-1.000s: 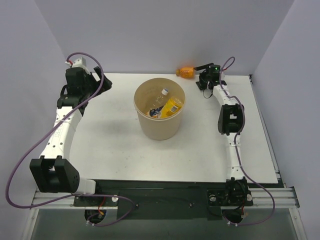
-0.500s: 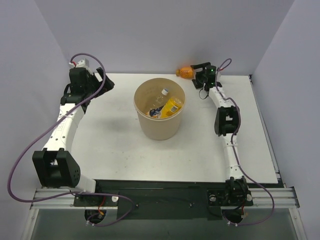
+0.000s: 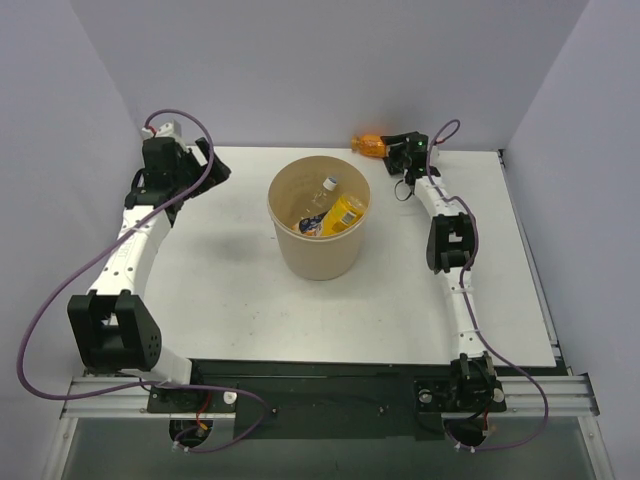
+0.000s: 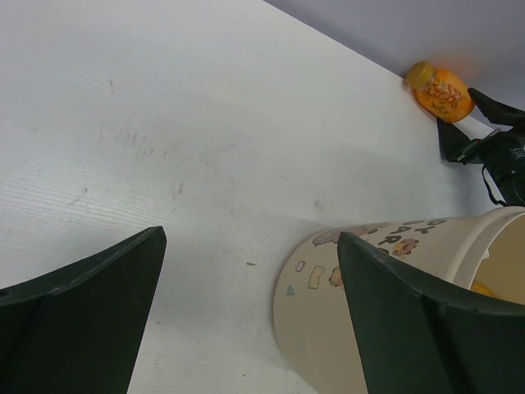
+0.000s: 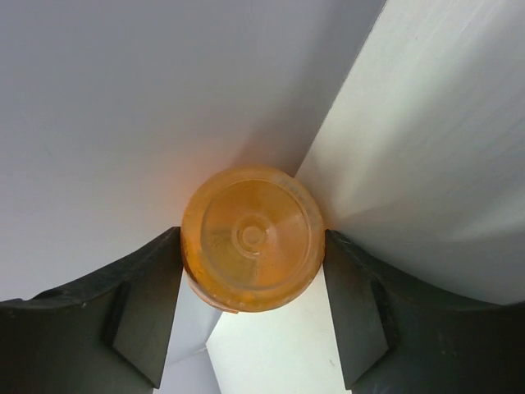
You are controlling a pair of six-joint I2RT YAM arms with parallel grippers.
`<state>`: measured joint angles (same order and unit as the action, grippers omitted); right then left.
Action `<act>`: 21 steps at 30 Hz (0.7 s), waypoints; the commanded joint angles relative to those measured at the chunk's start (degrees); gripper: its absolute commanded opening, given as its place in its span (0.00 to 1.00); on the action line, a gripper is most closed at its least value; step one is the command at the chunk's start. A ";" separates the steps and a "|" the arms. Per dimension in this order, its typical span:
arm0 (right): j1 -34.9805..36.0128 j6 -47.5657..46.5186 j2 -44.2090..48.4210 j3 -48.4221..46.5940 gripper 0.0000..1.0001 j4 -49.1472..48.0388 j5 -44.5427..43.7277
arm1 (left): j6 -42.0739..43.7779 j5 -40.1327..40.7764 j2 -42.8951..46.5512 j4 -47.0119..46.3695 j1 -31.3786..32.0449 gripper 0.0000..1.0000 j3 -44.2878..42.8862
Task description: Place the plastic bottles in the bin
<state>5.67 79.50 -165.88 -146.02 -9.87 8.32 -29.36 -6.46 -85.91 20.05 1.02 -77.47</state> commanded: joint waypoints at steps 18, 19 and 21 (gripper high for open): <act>-5.32 0.04 32.26 52.20 0.40 -22.29 5.74 | 1.06 0.83 7.85 -1.16 0.22 0.97 5.05; -5.41 -0.75 34.29 54.32 0.39 -22.56 6.88 | 1.15 1.01 8.38 -1.07 0.30 0.97 5.75; -7.24 -2.41 39.74 59.69 0.38 -22.65 8.20 | 1.24 1.01 10.23 -0.54 0.21 0.97 6.63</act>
<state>0.73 80.51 -137.03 -93.03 -29.08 12.95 -29.28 -6.17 -80.71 20.08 1.08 -71.83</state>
